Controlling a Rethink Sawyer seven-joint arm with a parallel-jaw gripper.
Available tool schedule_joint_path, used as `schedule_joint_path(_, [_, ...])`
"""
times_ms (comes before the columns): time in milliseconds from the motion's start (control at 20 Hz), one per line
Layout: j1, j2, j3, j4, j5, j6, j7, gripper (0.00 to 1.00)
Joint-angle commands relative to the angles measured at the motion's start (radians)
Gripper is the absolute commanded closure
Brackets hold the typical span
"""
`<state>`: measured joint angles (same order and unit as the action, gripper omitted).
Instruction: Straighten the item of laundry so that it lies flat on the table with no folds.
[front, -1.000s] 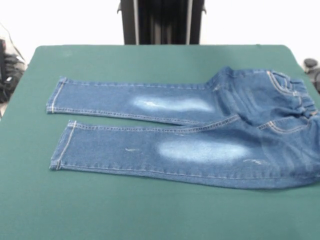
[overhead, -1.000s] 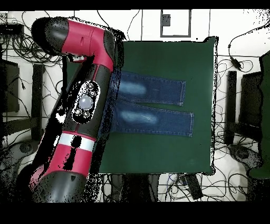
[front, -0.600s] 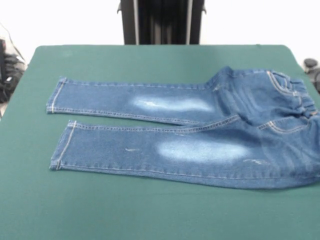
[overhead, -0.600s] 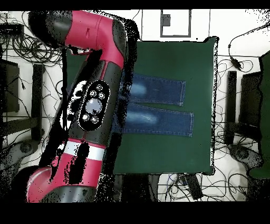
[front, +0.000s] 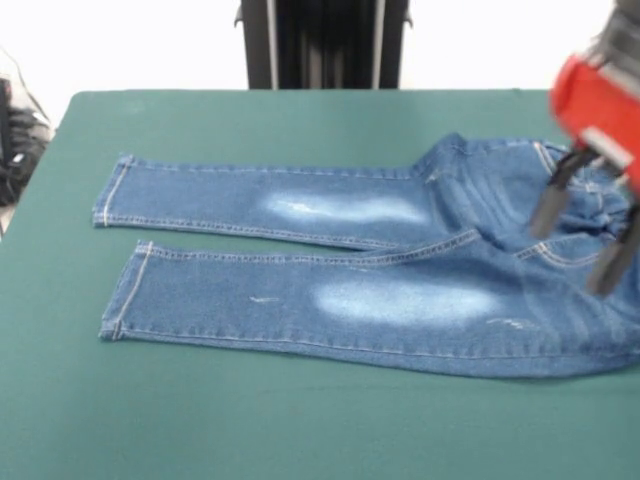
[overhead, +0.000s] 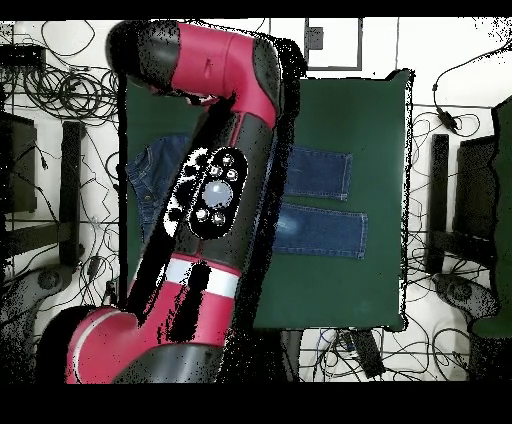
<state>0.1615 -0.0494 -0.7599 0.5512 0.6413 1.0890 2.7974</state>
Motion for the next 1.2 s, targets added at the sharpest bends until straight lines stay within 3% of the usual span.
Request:
schedule_joint_path(50, [-0.044,-0.006,0.236,0.188,-0.179,-0.112,-0.459,0.00])
schedule_joint_path(450, [-0.113,-0.025,0.340,0.185,-0.311,-0.153,-0.569,0.00])
schedule_joint_path(750, [-0.188,-0.056,0.472,0.205,-0.388,-0.161,-0.800,0.00])
schedule_joint_path(1200, [-0.275,-0.027,0.590,0.160,-0.494,-0.193,-0.966,0.00])
